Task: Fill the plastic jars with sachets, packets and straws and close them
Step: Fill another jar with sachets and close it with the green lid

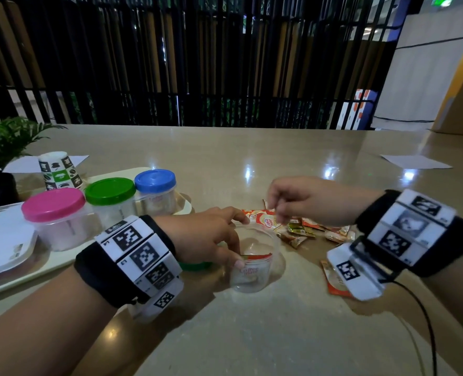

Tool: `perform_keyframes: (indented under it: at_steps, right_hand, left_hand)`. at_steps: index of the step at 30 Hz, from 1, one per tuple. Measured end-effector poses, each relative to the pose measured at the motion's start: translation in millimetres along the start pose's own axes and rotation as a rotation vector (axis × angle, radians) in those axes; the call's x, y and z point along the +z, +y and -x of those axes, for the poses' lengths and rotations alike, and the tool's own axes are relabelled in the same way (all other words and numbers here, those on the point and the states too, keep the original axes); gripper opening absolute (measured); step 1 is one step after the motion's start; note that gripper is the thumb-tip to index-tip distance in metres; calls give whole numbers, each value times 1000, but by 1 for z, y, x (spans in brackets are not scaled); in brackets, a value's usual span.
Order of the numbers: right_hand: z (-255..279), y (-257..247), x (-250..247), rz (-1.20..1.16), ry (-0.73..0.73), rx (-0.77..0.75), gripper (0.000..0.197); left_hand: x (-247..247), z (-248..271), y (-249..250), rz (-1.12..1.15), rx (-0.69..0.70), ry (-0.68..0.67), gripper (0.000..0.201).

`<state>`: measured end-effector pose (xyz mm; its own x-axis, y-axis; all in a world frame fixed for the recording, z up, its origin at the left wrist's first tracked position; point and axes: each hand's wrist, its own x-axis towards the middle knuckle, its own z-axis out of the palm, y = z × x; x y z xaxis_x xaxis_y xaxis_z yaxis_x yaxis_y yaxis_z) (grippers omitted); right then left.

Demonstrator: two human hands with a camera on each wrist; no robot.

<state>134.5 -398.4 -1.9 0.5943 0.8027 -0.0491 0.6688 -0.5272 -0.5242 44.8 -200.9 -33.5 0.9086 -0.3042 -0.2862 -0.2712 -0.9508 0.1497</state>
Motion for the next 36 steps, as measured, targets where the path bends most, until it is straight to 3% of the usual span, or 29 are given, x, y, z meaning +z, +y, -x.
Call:
perform_keyframes:
  at_steps: [3, 6, 8, 15, 22, 27, 30, 33, 36]
  right_hand:
    - [16, 29, -20, 108, 20, 148, 15]
    - [24, 55, -19, 365, -178, 372, 22]
    - [28, 63, -10, 407, -286, 467, 29]
    - [35, 65, 15, 381, -449, 519, 62]
    - [32, 64, 21, 378, -457, 468, 61]
    - [26, 61, 23, 372, -400, 293, 20]
    - [23, 54, 19, 366, -319, 243, 9]
    - [18, 46, 5, 263, -102, 173, 9]
    - [12, 37, -10, -26, 152, 85, 18]
  left_hand:
    - [1, -1, 0, 9, 6, 5, 36]
    - [2, -2, -1, 22, 7, 10, 35]
    - [2, -2, -2, 31, 11, 18, 33]
    - [1, 0, 1, 42, 2, 27, 33]
    - [1, 2, 3, 37, -14, 25, 34]
    - [0, 2, 3, 32, -25, 23, 34]
    - [0, 2, 3, 39, -27, 25, 34]
    - [1, 2, 1, 48, -24, 41, 34]
    - [3, 1, -1, 52, -24, 72, 43]
